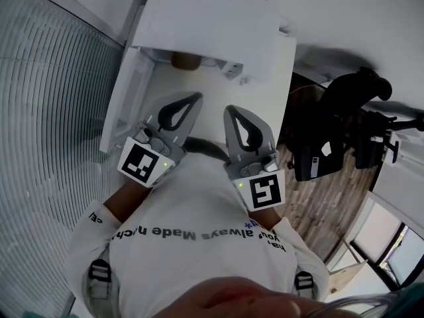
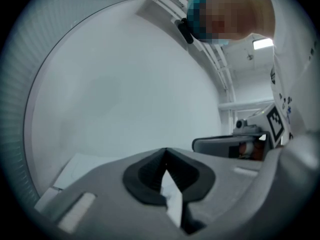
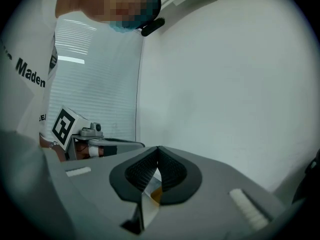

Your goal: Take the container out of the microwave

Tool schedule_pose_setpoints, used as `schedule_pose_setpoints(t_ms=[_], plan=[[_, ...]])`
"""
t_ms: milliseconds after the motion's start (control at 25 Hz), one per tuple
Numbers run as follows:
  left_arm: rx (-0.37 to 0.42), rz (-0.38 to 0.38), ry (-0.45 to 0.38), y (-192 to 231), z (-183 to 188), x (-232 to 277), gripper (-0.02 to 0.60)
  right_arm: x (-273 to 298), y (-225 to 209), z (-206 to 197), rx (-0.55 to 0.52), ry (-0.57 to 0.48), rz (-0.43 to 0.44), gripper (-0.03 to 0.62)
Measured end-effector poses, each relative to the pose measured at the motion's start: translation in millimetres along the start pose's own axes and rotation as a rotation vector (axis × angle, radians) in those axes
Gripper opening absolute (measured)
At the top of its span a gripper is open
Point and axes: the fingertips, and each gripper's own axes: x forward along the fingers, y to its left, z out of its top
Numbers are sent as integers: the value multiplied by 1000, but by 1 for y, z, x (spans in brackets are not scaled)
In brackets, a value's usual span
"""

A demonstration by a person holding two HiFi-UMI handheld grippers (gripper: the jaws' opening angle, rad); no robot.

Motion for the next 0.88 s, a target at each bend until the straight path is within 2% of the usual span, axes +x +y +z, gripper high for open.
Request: schedule_pose_setpoints(t_ms=[440,880], plan=[[-39,7,23,69,-8,-14,3,66,15,-9,-13,53,-4,2],[-83,30,73,121,-50,-11,3,106,5,-52,33,129,-64,23]])
